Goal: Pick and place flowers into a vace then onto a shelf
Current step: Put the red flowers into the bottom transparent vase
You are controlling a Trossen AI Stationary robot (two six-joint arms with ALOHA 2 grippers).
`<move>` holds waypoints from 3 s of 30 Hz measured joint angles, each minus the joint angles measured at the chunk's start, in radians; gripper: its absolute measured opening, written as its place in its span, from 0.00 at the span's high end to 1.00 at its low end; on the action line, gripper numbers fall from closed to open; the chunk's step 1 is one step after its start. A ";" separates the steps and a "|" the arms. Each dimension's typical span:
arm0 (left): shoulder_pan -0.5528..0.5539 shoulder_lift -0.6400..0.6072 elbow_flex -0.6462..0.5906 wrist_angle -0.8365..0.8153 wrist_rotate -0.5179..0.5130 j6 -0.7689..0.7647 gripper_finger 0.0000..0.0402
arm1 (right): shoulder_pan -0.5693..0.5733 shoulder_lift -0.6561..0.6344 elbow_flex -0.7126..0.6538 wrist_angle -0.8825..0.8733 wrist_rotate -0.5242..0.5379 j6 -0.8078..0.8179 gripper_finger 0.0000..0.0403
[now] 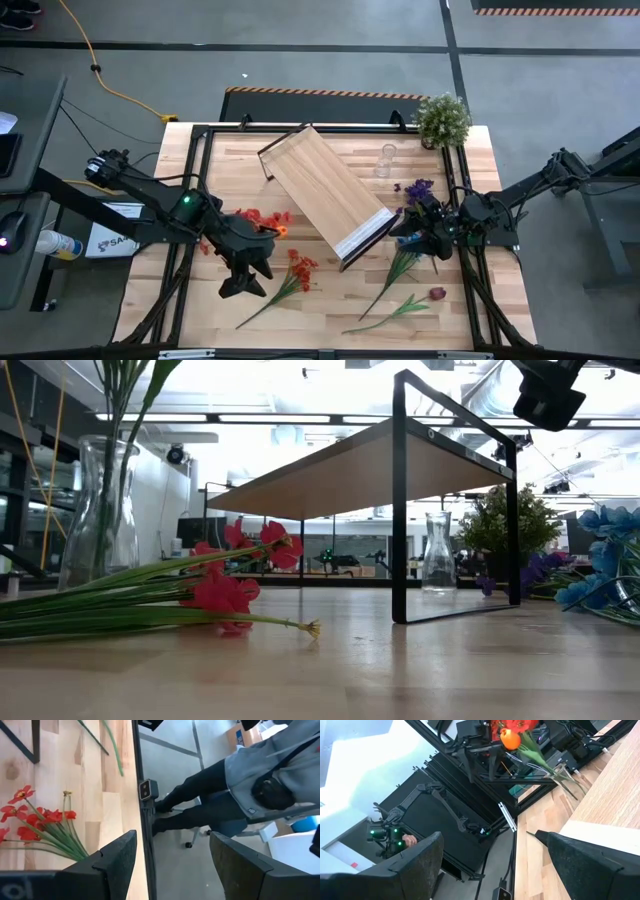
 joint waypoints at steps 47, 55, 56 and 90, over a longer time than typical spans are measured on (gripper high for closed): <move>0.000 -0.052 0.000 0.181 -0.183 -0.240 0.30 | 0.000 0.081 0.211 -0.223 -0.003 -0.076 0.15; 0.000 -0.052 0.000 0.181 -0.254 -0.307 0.30 | 0.000 0.296 0.443 -0.430 -0.054 -0.151 0.15; 0.000 -0.052 0.000 0.181 -0.258 -0.308 0.30 | 0.000 0.324 0.466 -0.444 -0.058 -0.161 0.15; 0.000 -0.049 0.000 0.147 -0.375 -0.094 0.30 | 0.064 0.617 0.721 -0.470 -0.045 -0.198 0.15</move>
